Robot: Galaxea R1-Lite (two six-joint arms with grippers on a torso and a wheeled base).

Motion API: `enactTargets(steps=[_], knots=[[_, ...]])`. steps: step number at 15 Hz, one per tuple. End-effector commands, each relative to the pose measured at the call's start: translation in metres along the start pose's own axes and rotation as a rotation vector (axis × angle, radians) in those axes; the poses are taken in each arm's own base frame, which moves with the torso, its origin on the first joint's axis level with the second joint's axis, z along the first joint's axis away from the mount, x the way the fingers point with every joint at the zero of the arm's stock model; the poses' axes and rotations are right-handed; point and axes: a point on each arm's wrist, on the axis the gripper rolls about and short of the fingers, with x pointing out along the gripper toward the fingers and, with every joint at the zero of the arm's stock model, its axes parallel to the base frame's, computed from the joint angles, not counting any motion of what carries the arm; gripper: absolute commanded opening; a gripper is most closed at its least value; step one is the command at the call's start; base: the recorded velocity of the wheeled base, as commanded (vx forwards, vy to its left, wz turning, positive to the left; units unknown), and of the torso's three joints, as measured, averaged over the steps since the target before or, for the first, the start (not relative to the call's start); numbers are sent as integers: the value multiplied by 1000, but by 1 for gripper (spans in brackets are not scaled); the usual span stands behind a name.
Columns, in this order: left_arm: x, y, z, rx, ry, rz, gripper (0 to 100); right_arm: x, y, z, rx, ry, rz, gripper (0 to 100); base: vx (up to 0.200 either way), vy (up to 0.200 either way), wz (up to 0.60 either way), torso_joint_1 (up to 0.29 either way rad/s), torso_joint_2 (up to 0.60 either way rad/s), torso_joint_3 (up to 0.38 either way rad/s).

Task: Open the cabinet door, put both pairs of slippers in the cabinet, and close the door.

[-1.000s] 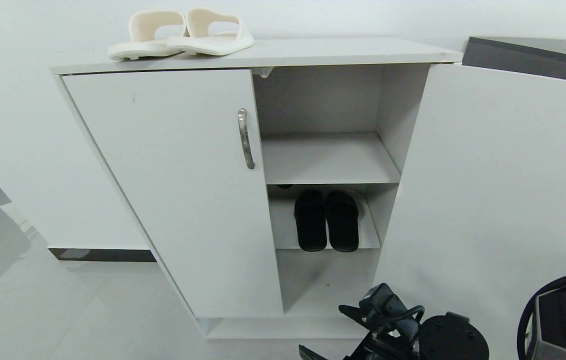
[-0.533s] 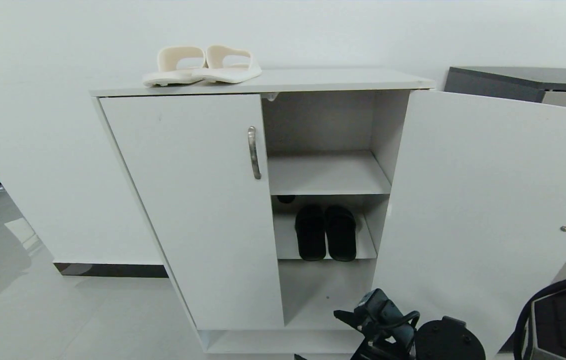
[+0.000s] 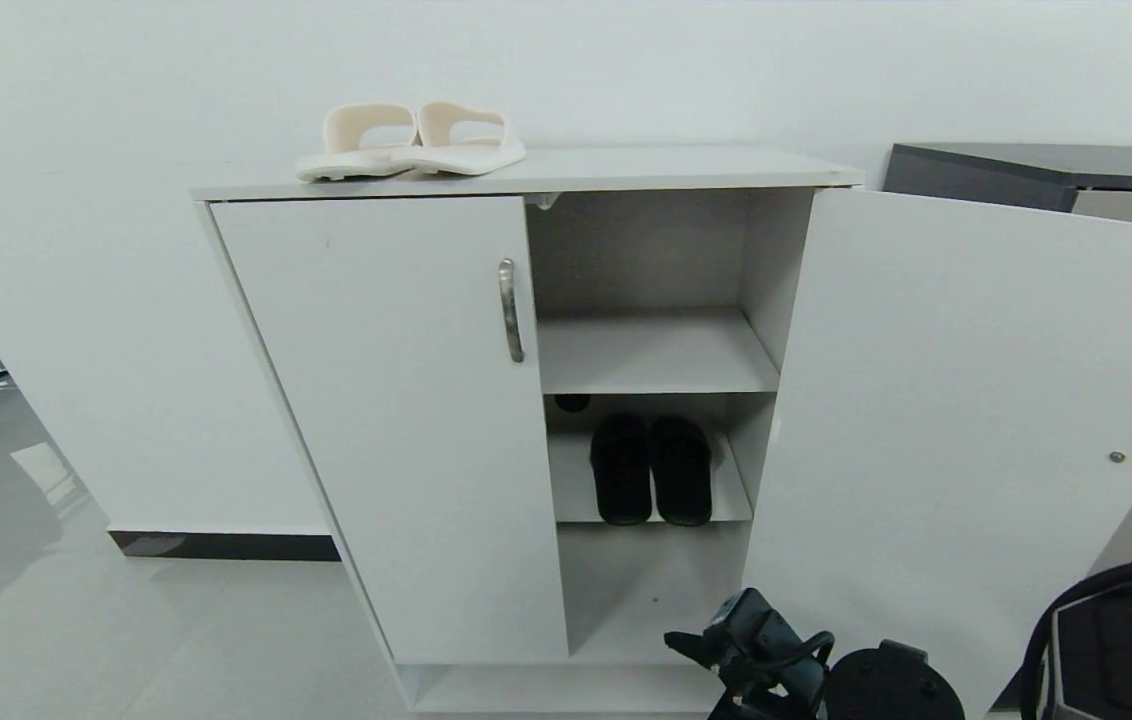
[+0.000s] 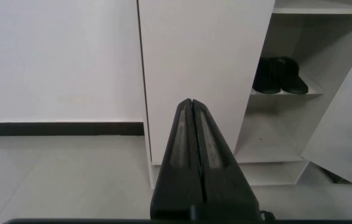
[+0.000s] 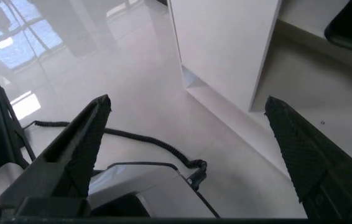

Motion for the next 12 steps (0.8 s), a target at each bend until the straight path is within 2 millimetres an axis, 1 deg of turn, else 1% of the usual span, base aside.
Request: enactTargets(steps=[1,4,5,12], knots=[[0,0,0,-1,1,2,0,2,-3,-5,1,18,-9,100,0,0,0,0,0,0],[0,0,0,-2,1,0,0,-1,-3,-8,-26,45,27,100,0,0,0,0,0,0],[0,0,0,-4,1,0,0,-2,-4,-9,-51,51,28,100,0,200,0,7,-7,-2],[0,0,0,-4,1,0,0,-3,-5,-10,-57,57,27,100,0,200,0,4,-1,4]])
